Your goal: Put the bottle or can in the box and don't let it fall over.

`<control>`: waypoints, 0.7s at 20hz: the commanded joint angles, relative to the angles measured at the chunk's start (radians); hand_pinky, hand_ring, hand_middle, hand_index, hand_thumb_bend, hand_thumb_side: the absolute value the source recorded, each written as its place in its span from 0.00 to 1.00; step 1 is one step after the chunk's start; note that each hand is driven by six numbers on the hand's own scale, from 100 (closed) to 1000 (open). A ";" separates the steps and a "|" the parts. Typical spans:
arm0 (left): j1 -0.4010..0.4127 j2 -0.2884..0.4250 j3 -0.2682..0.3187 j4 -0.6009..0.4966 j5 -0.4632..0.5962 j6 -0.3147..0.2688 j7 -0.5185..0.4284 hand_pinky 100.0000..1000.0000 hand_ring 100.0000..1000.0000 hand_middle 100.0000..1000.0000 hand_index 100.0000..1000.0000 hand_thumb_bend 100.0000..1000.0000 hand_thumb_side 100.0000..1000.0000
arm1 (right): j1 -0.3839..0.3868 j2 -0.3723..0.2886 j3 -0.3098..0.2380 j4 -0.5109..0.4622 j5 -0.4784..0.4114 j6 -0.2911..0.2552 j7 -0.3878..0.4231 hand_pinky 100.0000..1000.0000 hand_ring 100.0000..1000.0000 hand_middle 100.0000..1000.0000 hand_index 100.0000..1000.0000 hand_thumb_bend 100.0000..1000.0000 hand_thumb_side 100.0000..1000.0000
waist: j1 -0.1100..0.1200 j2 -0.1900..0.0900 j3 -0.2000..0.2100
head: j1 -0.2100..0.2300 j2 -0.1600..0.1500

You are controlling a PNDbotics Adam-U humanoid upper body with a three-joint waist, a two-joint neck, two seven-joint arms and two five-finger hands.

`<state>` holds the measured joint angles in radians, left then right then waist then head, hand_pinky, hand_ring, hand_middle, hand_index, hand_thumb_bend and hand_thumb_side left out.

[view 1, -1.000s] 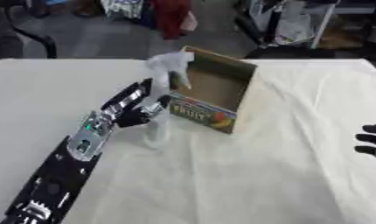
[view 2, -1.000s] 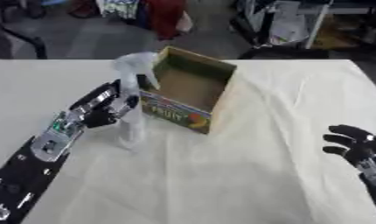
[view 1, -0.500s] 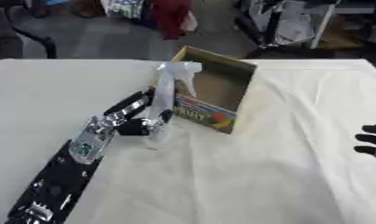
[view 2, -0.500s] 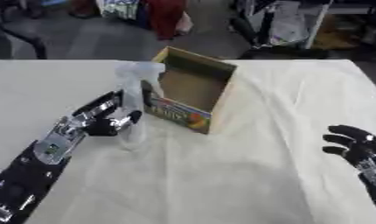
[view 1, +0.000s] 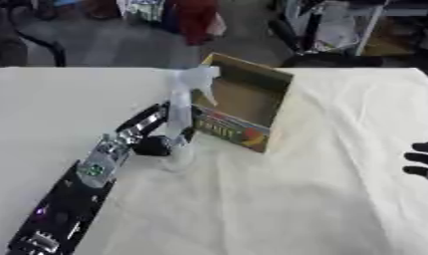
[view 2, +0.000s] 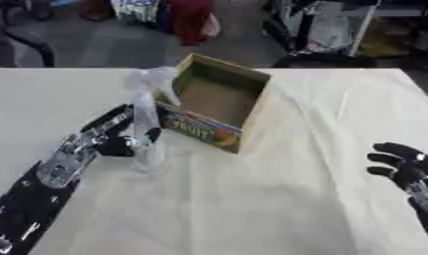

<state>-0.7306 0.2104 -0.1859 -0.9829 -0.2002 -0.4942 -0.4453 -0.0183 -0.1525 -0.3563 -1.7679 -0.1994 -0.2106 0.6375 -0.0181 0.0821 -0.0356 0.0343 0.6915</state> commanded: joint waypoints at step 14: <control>-0.066 0.066 0.047 -0.050 0.314 0.133 0.066 0.30 0.35 0.04 0.46 0.00 0.64 | -0.016 -0.007 0.008 -0.012 -0.006 0.003 -0.001 0.75 0.82 0.80 0.82 0.00 0.52 | -0.001 -0.007 -0.019 | 0.012 -0.019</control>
<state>-0.7682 0.2458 -0.1528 -1.0024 0.0869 -0.3652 -0.3945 -0.0263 -0.1518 -0.3497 -1.7677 -0.1994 -0.2085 0.6360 -0.0181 0.0839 -0.0565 0.0421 0.6836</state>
